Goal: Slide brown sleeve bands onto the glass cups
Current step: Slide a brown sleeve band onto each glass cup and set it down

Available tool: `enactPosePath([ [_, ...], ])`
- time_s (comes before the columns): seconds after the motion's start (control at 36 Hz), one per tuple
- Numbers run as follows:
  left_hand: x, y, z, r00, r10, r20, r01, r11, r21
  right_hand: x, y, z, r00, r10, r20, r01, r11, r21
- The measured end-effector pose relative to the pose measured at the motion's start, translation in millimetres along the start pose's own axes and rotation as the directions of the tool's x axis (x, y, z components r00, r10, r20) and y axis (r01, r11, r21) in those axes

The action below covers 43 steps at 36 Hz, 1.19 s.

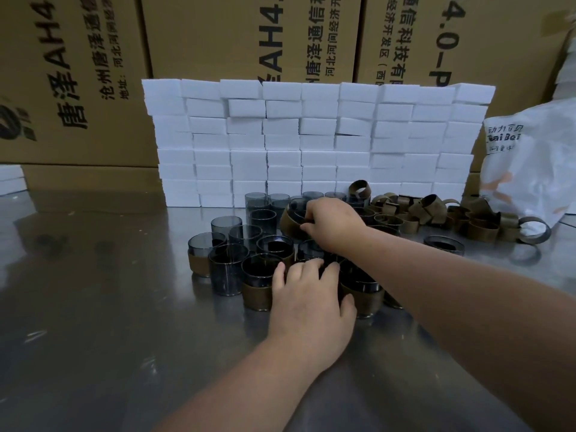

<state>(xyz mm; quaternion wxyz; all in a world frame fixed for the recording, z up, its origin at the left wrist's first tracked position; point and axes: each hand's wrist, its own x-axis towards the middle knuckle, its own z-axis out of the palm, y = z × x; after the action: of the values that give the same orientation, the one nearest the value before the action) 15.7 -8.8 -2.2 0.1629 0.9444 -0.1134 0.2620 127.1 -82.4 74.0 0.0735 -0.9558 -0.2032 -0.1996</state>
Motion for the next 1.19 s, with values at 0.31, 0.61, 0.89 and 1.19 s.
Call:
enactPosePath([
  [0.31,-0.2,0.1,-0.5,1.000,0.002,-0.011,-0.003,1.000,-0.015,4.2,9.9,9.6,0.993,-0.011,0.114,0.019,0.997,-0.069],
  [0.61,-0.7,-0.5,-0.4,1.000,0.000,-0.006,-0.001,1.000,-0.004,-10.0,61.5,-19.6,0.994,0.028,0.109,-0.018,0.996,-0.091],
  [0.89,-0.8,-0.5,0.9,1.000,-0.008,-0.014,0.009,1.000,0.013,-71.1,199.2,-40.0,0.930,0.357,0.086,-0.316,0.897,-0.308],
  [1.19,0.1,-2.5,4.8,0.999,-0.013,-0.048,0.015,0.999,0.040,-65.0,261.7,-20.8,0.826,0.540,0.160,-0.474,0.820,-0.321],
])
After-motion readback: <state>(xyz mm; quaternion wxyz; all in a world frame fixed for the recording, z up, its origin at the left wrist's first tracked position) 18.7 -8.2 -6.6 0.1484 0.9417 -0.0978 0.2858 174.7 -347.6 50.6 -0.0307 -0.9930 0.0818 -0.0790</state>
